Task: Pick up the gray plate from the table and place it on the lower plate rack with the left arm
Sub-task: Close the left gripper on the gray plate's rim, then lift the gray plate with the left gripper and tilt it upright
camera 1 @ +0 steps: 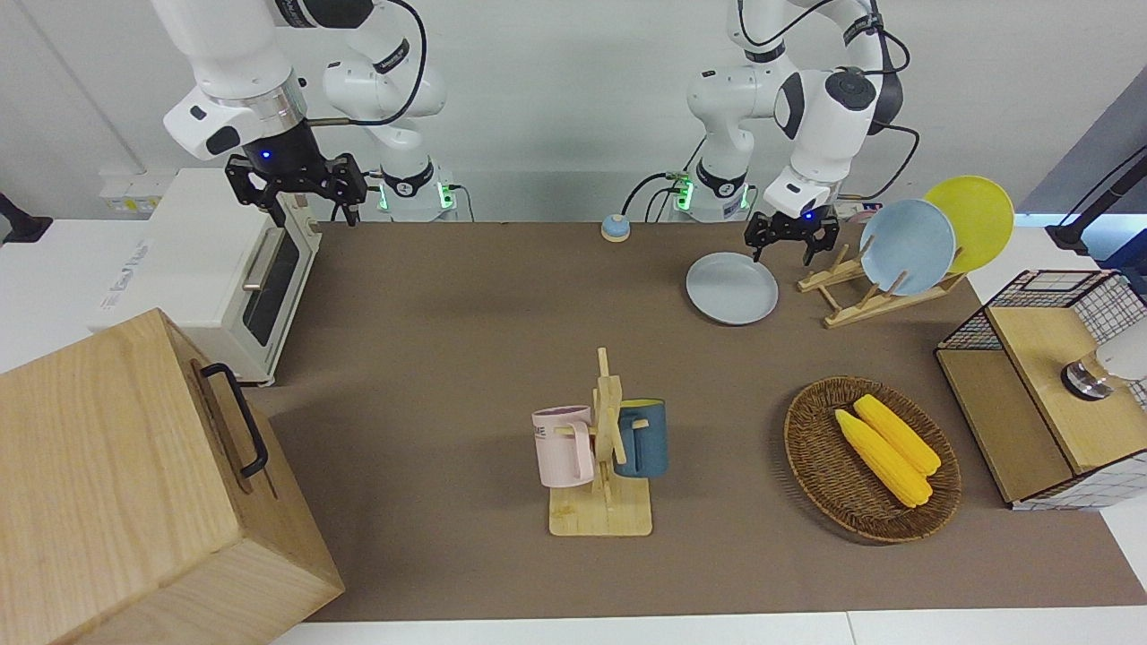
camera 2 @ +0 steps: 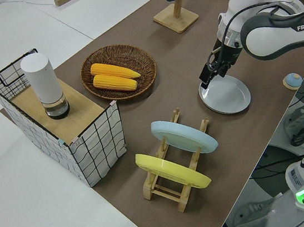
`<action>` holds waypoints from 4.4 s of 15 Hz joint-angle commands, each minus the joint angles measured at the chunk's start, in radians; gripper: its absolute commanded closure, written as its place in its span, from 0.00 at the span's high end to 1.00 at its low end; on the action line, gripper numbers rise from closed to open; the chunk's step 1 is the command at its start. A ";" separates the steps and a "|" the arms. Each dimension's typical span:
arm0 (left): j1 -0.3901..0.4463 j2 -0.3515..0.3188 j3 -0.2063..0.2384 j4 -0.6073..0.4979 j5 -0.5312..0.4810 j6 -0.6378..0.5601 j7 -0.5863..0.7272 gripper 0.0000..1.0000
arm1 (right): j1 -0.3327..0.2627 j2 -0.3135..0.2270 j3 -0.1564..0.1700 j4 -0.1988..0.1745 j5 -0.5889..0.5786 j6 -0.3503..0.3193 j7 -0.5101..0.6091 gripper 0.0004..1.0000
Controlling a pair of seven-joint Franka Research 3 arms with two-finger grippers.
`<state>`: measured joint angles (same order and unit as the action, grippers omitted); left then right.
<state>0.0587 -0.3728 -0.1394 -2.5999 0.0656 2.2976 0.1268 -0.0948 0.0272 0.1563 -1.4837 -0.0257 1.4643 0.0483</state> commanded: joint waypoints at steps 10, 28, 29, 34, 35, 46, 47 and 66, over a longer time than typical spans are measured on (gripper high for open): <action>-0.011 0.192 0.003 -0.026 0.086 0.200 -0.012 1.00 | 0.007 0.000 -0.006 0.006 0.003 -0.001 0.004 0.98; -0.031 0.264 -0.003 -0.034 0.088 0.281 -0.013 0.00 | 0.007 0.000 -0.006 0.006 0.003 -0.001 0.004 0.98; -0.031 0.262 -0.005 -0.034 0.086 0.281 -0.012 0.00 | 0.007 0.000 -0.006 0.006 0.003 -0.001 0.004 0.98; -0.033 0.262 -0.005 -0.032 0.086 0.281 -0.012 0.00 | 0.007 0.000 -0.006 0.006 0.003 -0.001 0.004 0.98; -0.033 0.262 -0.005 -0.032 0.086 0.281 -0.013 0.00 | 0.007 0.000 -0.006 0.006 0.003 -0.001 0.004 0.98; -0.022 0.232 -0.002 0.017 0.085 0.176 -0.001 0.00 | 0.007 0.000 -0.006 0.006 0.003 -0.002 0.004 0.98; -0.022 0.232 -0.002 0.035 0.085 0.142 0.001 0.00 | 0.007 0.000 -0.006 0.006 0.003 -0.001 0.004 0.98; -0.031 0.051 0.008 0.231 0.071 -0.328 0.001 0.00 | 0.007 0.000 -0.006 0.006 0.003 -0.001 0.004 0.98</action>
<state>0.0419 -0.2950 -0.1459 -2.4192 0.1368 2.0651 0.1275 -0.0948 0.0272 0.1563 -1.4837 -0.0257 1.4643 0.0483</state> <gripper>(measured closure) 0.938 0.013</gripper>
